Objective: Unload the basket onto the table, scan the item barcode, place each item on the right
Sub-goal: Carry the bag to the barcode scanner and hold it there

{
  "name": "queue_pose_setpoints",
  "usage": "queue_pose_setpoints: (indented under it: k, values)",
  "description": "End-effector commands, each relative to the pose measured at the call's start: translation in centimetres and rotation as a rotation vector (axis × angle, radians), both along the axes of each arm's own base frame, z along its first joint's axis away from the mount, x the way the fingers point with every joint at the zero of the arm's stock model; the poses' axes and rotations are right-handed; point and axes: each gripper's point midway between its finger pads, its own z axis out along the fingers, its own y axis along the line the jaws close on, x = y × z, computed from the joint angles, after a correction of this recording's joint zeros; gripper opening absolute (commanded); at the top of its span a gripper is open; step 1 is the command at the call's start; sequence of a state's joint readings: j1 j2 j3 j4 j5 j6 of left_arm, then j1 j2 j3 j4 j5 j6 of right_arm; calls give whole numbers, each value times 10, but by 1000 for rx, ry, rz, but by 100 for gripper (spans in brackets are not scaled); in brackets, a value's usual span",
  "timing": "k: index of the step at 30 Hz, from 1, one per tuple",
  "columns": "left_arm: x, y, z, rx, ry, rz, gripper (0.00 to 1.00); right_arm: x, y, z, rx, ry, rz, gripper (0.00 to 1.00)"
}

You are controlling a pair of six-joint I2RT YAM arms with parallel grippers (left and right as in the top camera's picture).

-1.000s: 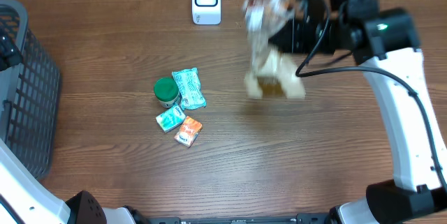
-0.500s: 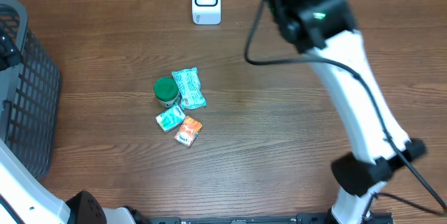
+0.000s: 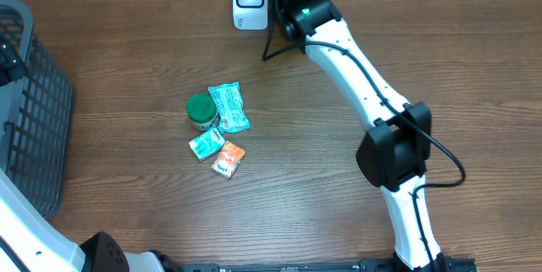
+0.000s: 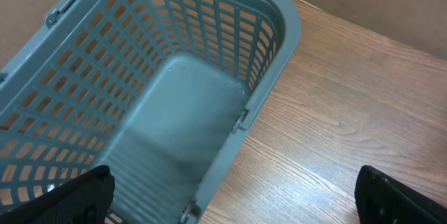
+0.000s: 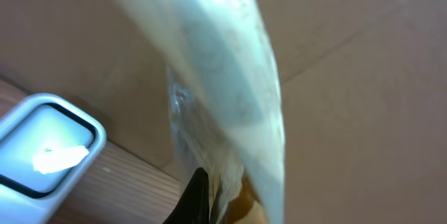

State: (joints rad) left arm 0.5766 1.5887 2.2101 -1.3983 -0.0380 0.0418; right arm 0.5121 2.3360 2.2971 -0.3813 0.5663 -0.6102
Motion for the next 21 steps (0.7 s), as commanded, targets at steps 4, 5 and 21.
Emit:
queue_pose_setpoints:
  k: [4,5,21]
  values:
    - [0,-1,1,-13,-13,6,100,9,12,-32,-200,7,12,4]
    - [0,-1,1,-13,-13,6,99,11,12,-40,-207,18,12,4]
    - [0,-1,1,-13,-13,6,100,8,25,-106,-428,138,78,4]
